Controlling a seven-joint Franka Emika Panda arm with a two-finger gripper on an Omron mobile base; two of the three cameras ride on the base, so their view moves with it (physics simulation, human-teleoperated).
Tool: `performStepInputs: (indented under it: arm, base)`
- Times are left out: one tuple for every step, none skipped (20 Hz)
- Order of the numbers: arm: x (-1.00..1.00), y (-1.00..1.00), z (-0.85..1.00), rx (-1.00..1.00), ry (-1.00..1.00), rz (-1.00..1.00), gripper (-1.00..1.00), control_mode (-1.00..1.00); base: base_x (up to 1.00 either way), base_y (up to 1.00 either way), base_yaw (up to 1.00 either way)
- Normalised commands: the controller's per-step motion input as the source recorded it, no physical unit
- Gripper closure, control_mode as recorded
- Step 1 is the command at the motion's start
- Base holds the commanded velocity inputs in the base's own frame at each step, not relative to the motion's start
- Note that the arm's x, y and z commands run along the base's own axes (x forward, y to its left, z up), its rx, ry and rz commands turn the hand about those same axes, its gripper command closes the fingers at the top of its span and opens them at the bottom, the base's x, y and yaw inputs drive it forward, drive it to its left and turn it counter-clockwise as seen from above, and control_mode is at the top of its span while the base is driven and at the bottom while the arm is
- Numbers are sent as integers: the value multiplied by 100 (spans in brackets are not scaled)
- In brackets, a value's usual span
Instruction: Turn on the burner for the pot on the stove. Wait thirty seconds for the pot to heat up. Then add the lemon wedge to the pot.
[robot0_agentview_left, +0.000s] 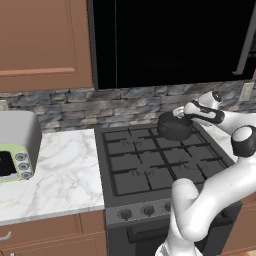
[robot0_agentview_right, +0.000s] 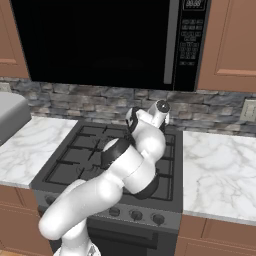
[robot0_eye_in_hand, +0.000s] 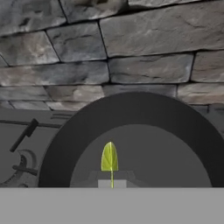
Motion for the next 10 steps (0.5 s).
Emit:
performStepInputs:
  arm:
    - [20,4,-31,-1,6,0,100,-100]
    - [26,3,-32,0,7,0,100,-100]
    - [23,1,-29,0,5,0,100,-100]
    - [24,1,-31,0,5,0,100,-100]
    - [24,1,-29,0,5,0,100,-100]
    - [24,1,-24,0,5,0,100,-100]
    - [24,0,-17,0,4,0,100,-100]
    - [26,1,-17,0,5,0,100,-100]
    - [26,0,-14,0,5,0,100,-100]
    - [27,1,-14,0,5,0,100,-100]
  base:
    - [0,0,0]
    - [0,0,0]
    - [0,0,0]
    - [0,0,0]
    - [0,0,0]
    - [0,0,0]
    - [0,0,0]
    - [0,0,0]
    - [0,0,0]
    - [0,0,0]
